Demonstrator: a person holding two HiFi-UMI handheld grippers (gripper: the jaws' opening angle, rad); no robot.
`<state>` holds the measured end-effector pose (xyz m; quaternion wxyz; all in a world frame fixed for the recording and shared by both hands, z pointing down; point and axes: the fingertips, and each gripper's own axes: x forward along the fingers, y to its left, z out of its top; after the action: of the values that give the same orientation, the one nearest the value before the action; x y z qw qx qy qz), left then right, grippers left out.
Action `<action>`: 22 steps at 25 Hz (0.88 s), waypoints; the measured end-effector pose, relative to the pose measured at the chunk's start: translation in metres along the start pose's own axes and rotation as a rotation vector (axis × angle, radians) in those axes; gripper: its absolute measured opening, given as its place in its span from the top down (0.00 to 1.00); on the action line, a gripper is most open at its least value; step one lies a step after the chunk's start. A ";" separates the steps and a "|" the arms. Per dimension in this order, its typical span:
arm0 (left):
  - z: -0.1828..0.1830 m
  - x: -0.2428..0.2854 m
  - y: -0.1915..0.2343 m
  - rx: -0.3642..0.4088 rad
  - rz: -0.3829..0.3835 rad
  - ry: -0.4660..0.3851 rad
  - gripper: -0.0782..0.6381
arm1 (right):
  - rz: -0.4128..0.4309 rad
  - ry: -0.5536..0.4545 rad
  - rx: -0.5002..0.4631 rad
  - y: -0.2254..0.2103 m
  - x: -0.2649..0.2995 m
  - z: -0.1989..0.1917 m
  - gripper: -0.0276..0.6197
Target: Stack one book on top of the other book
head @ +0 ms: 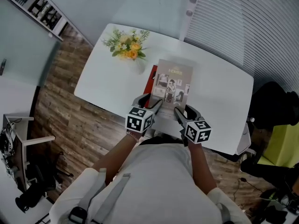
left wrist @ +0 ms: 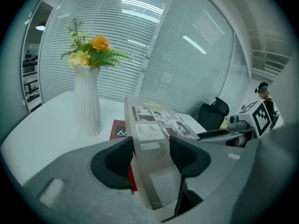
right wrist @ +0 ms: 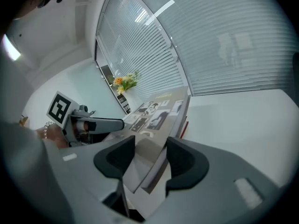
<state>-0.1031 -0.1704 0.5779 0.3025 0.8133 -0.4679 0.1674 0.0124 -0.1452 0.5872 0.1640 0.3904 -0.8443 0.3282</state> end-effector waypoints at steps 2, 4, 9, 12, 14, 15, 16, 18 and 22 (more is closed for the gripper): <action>-0.001 -0.006 0.009 -0.003 0.009 -0.006 0.55 | 0.013 0.004 -0.001 0.007 0.008 0.000 0.63; -0.003 -0.009 0.017 -0.001 0.014 -0.006 0.55 | 0.019 0.009 -0.001 0.012 0.015 -0.001 0.63; -0.010 -0.002 0.039 0.014 -0.003 0.012 0.55 | 0.012 0.019 0.022 0.015 0.037 -0.005 0.63; -0.013 0.003 0.050 0.029 -0.019 0.022 0.55 | 0.000 0.027 0.036 0.015 0.047 -0.008 0.63; -0.016 0.008 0.057 0.038 -0.027 0.032 0.55 | -0.009 0.035 0.049 0.014 0.055 -0.011 0.63; -0.017 0.011 0.060 0.040 -0.030 0.037 0.55 | -0.012 0.039 0.057 0.013 0.059 -0.013 0.63; -0.019 0.013 0.063 0.042 -0.033 0.040 0.55 | -0.014 0.041 0.065 0.013 0.062 -0.015 0.63; -0.022 0.018 0.068 0.046 -0.039 0.049 0.55 | -0.020 0.047 0.080 0.011 0.068 -0.020 0.63; -0.034 0.028 0.077 0.053 -0.046 0.076 0.55 | -0.032 0.067 0.104 0.006 0.080 -0.033 0.63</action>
<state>-0.1551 -0.1959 0.6455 0.3023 0.8247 -0.4326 0.2034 -0.0430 -0.1645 0.6515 0.1769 0.4006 -0.8138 0.3821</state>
